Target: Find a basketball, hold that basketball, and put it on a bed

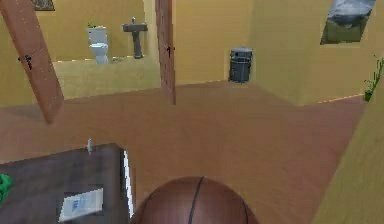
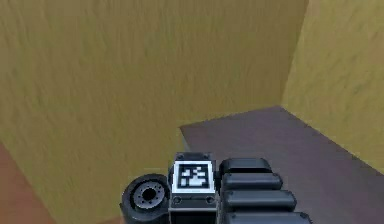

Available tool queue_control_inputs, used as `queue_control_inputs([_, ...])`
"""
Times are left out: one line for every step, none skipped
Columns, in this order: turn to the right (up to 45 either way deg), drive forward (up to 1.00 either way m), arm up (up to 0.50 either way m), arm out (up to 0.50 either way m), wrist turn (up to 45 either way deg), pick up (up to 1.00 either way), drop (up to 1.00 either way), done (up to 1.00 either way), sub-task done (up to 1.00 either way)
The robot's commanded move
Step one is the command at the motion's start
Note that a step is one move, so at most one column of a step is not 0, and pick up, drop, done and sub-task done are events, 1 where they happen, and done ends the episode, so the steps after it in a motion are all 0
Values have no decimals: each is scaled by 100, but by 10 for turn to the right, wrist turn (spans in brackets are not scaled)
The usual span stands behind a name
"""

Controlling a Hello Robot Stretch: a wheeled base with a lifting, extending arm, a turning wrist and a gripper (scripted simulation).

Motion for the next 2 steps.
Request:
queue_control_inputs([-450, 0, 0, 0, 0, 0, 0, 0, 0])
queue_control_inputs([-450, 0, 0, 0, 0, 0, 0, 0, 0])
